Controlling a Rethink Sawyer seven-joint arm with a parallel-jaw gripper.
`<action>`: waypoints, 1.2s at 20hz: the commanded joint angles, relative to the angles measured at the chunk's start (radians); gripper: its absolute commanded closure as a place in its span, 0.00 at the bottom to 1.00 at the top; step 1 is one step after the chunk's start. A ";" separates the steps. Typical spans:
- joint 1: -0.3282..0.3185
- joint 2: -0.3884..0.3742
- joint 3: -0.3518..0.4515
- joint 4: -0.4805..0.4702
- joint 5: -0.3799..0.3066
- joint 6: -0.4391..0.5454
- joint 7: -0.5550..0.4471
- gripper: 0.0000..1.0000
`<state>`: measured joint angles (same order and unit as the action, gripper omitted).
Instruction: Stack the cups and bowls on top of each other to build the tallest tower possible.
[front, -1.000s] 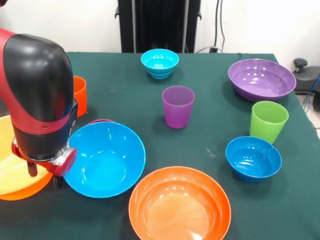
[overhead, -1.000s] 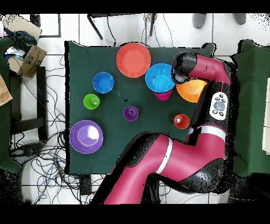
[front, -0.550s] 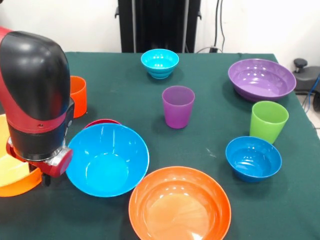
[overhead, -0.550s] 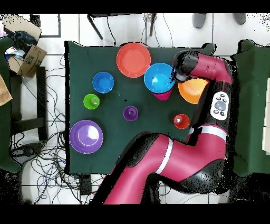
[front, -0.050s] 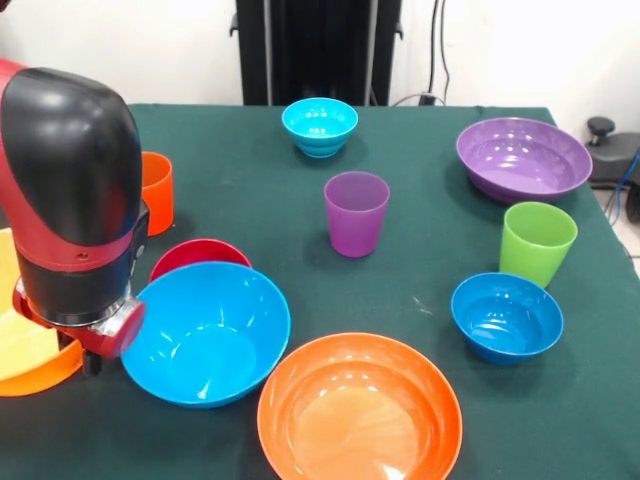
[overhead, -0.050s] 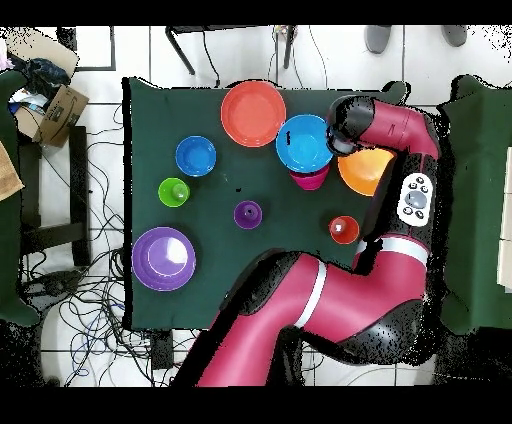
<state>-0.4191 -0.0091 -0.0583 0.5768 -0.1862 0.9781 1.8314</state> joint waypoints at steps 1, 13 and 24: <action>0.024 0.017 0.067 0.066 -0.062 0.080 -0.277 1.00; 0.086 -0.153 0.029 0.090 -0.031 0.323 -0.252 1.00; 0.115 -0.201 0.046 0.054 -0.028 0.441 -0.254 1.00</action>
<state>-0.3365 -0.1582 -0.0830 0.5986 -0.1900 1.2894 1.8314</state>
